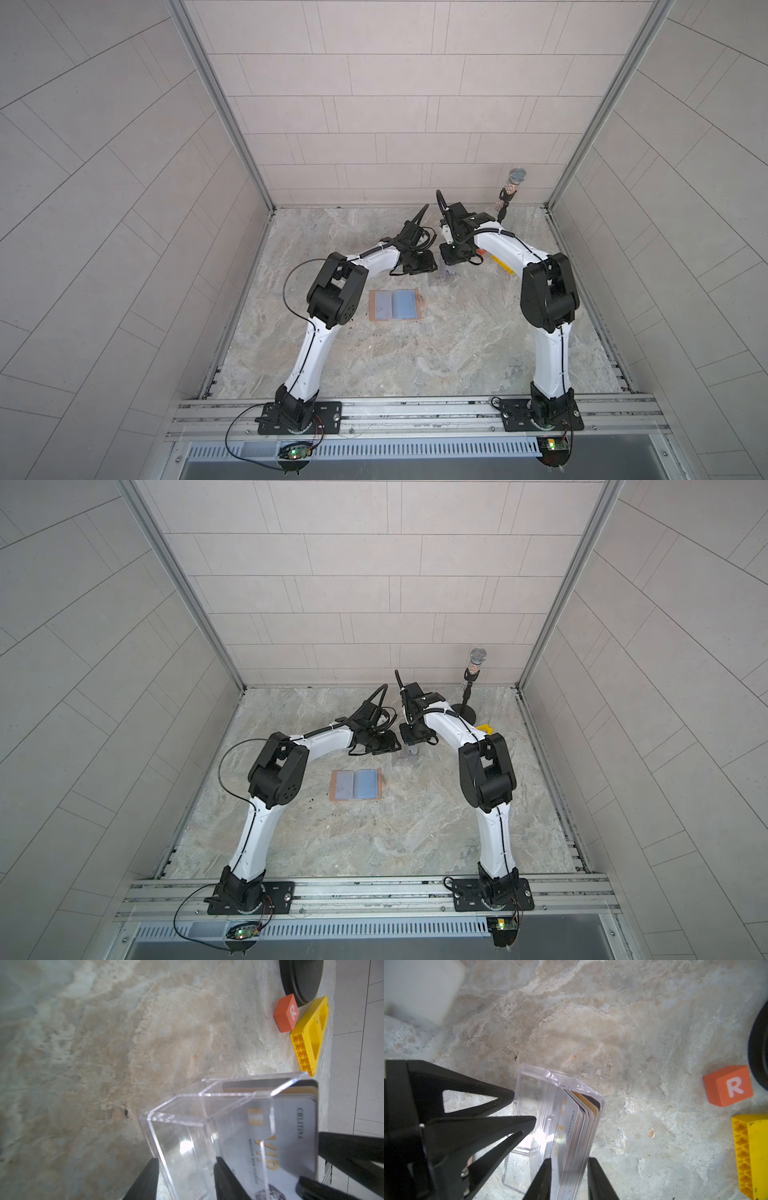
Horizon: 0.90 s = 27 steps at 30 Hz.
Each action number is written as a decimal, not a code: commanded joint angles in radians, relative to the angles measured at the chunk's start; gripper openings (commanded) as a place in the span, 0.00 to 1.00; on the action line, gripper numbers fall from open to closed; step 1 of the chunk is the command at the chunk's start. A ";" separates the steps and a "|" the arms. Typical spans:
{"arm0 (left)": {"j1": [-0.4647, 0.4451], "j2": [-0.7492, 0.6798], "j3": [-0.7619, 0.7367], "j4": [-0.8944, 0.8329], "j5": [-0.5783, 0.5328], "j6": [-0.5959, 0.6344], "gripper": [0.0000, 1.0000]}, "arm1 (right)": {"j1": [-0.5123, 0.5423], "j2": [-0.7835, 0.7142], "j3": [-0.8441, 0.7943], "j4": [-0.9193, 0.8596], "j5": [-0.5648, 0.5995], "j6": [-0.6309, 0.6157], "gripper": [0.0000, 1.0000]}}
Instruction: Put the credit cards into the card holder
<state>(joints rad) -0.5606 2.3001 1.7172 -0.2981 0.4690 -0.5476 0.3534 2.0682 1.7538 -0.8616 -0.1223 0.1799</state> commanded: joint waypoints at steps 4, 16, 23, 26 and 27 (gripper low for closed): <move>0.021 0.004 -0.039 -0.078 -0.049 0.006 0.47 | 0.004 -0.013 0.030 -0.014 0.039 0.004 0.34; 0.021 0.006 -0.045 -0.072 -0.046 0.004 0.47 | 0.004 0.047 0.047 -0.007 0.062 0.020 0.32; 0.021 0.004 -0.050 -0.067 -0.041 0.004 0.47 | 0.004 0.056 0.041 -0.003 0.055 0.021 0.34; 0.021 0.004 -0.052 -0.067 -0.043 0.002 0.47 | 0.004 0.065 0.039 0.002 0.052 0.024 0.35; 0.022 0.004 -0.054 -0.065 -0.043 0.002 0.47 | 0.004 0.069 0.039 0.002 0.049 0.024 0.35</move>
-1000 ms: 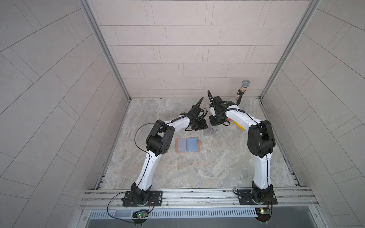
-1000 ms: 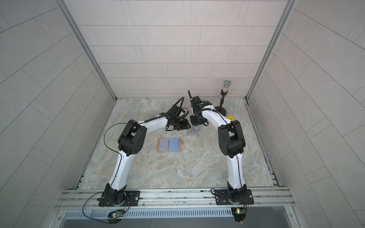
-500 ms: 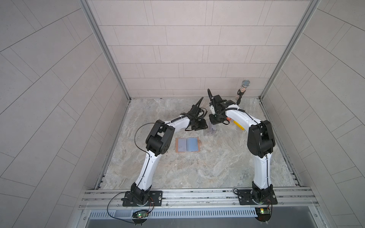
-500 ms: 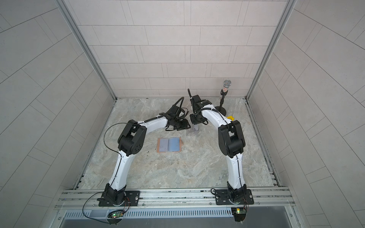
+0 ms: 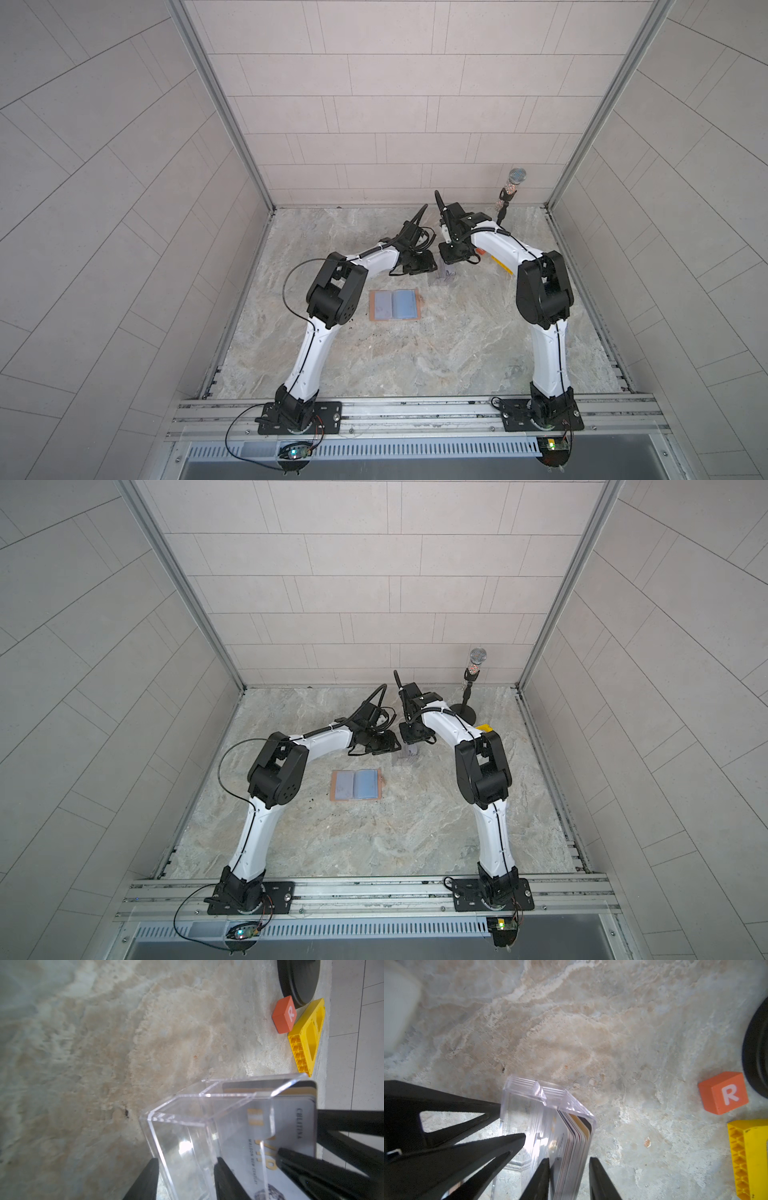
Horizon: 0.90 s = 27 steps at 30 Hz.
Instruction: Put the credit cards into the card holder
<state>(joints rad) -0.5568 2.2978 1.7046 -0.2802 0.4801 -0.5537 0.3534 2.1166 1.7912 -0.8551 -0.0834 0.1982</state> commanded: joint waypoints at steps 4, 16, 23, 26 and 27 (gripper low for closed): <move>0.017 0.002 -0.048 -0.077 -0.057 0.006 0.47 | 0.004 0.034 -0.002 -0.001 0.010 0.009 0.35; 0.021 -0.001 -0.071 -0.066 -0.062 0.004 0.46 | 0.004 0.029 -0.002 -0.008 0.079 0.017 0.35; 0.023 -0.005 -0.079 -0.062 -0.063 0.003 0.46 | 0.004 -0.005 0.001 -0.029 0.133 0.015 0.34; 0.025 -0.005 -0.080 -0.060 -0.063 0.004 0.46 | 0.004 -0.022 0.002 -0.035 0.146 0.015 0.34; 0.025 -0.005 -0.080 -0.060 -0.063 0.004 0.46 | 0.004 -0.026 0.001 -0.036 0.149 0.015 0.34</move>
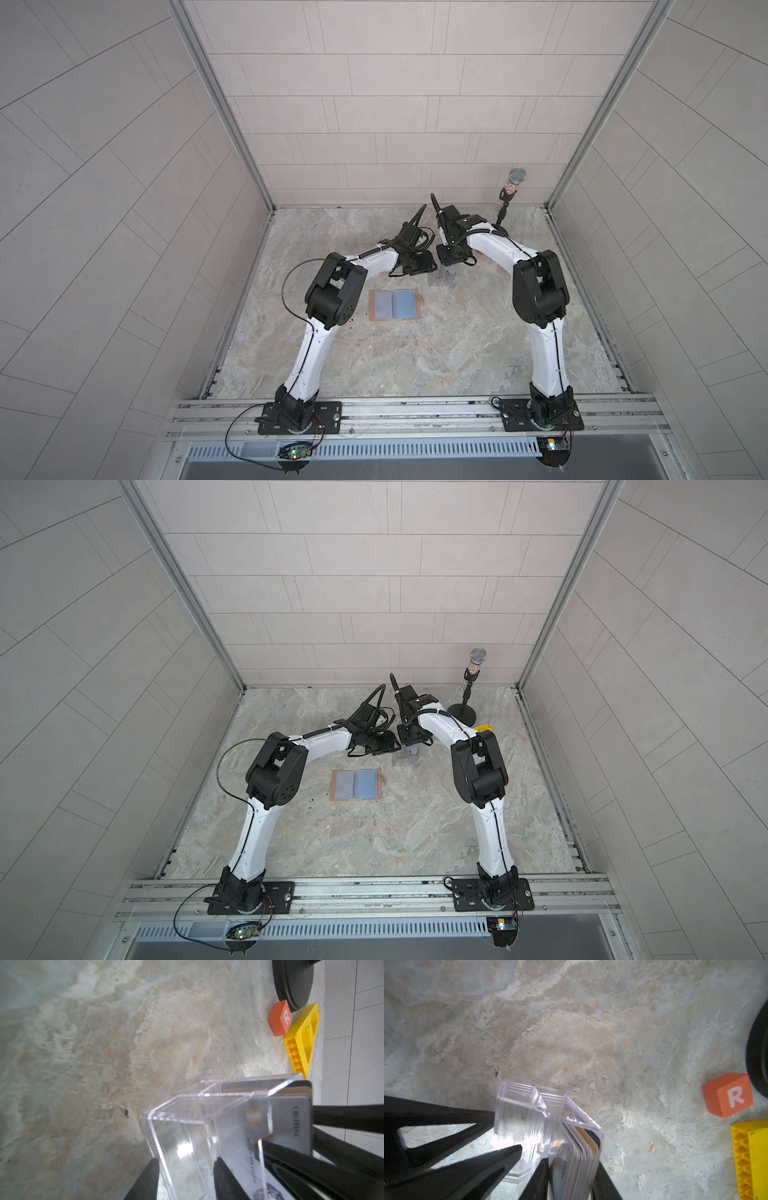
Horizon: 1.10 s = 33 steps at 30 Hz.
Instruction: Put the credit cards into the card holder
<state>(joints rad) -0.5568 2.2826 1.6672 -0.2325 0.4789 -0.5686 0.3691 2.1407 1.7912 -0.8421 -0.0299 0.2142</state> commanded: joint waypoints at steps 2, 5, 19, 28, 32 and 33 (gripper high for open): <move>0.024 0.011 -0.043 -0.106 -0.062 0.018 0.46 | -0.012 -0.056 0.002 -0.051 0.096 -0.002 0.34; 0.024 0.011 -0.044 -0.107 -0.061 0.018 0.45 | -0.011 -0.061 0.006 -0.058 0.098 -0.003 0.34; 0.025 0.011 -0.049 -0.097 -0.056 0.012 0.45 | -0.013 -0.060 0.002 -0.059 0.022 -0.001 0.33; 0.025 0.008 -0.053 -0.097 -0.056 0.012 0.45 | -0.044 -0.049 -0.047 -0.007 -0.074 0.024 0.34; 0.024 0.009 -0.053 -0.094 -0.056 0.009 0.45 | -0.061 -0.053 -0.074 0.019 -0.140 0.037 0.34; 0.024 0.009 -0.053 -0.093 -0.056 0.009 0.45 | -0.061 -0.056 -0.080 0.024 -0.146 0.042 0.34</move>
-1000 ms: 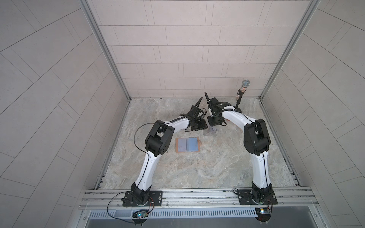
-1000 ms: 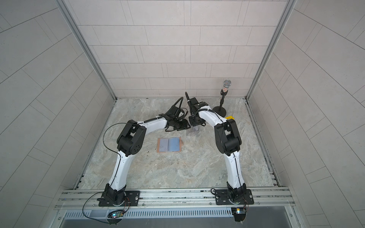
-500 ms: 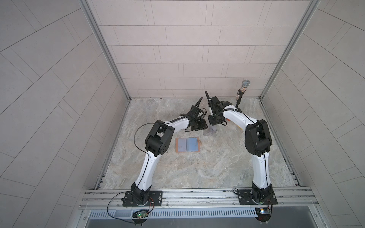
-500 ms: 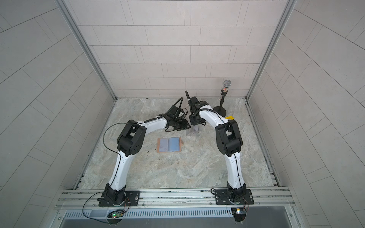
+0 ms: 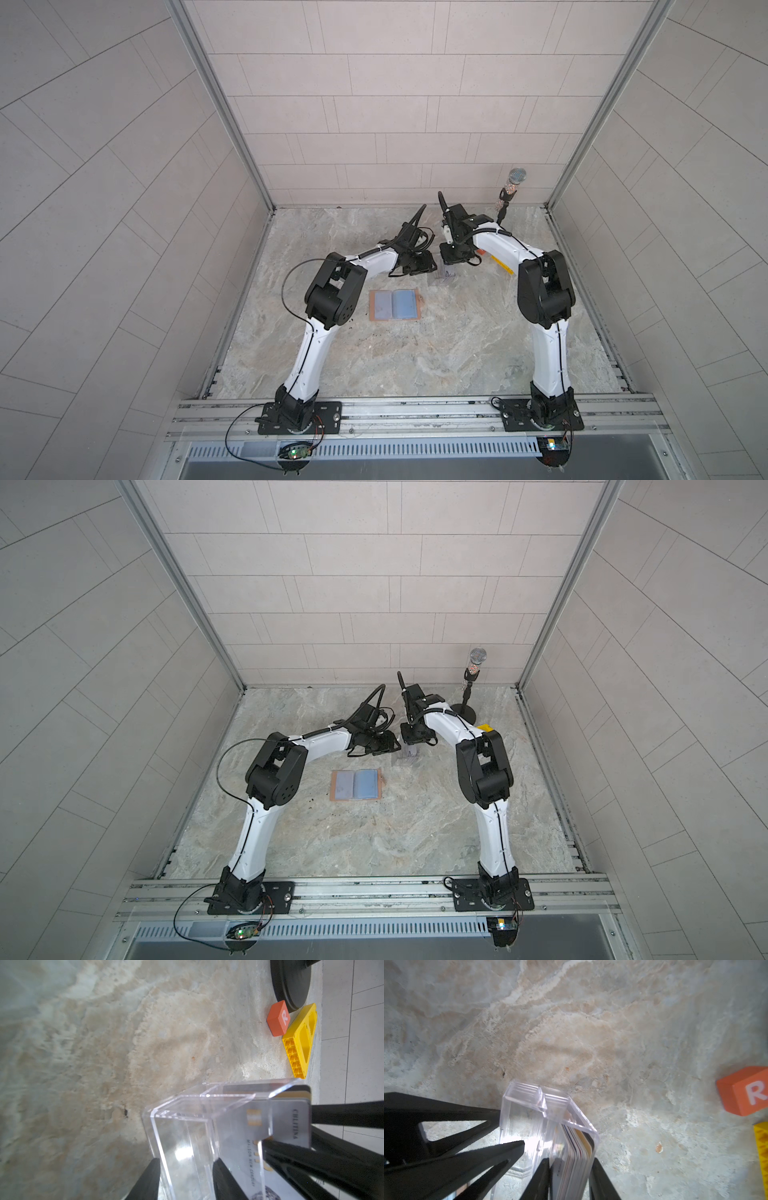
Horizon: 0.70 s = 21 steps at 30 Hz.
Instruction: Put the credit cards into the card holder
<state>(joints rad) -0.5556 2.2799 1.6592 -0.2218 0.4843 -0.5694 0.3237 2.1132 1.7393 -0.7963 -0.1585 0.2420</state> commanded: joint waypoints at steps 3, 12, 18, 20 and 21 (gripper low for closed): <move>0.024 0.012 -0.045 -0.102 -0.061 0.009 0.45 | -0.018 -0.027 -0.032 -0.020 -0.030 0.024 0.34; 0.023 0.010 -0.049 -0.106 -0.064 0.011 0.45 | -0.031 -0.013 -0.021 -0.049 0.026 0.042 0.31; 0.023 0.012 -0.052 -0.105 -0.070 0.011 0.45 | -0.046 -0.041 -0.023 -0.057 0.042 0.041 0.30; 0.023 0.012 -0.052 -0.105 -0.070 0.012 0.45 | -0.048 -0.053 -0.020 -0.060 0.043 0.040 0.30; 0.025 0.012 -0.053 -0.105 -0.070 0.012 0.45 | -0.048 -0.059 -0.020 -0.060 0.043 0.040 0.30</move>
<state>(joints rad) -0.5556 2.2784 1.6543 -0.2150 0.4847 -0.5697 0.3084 2.1113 1.7199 -0.7830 -0.2054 0.2878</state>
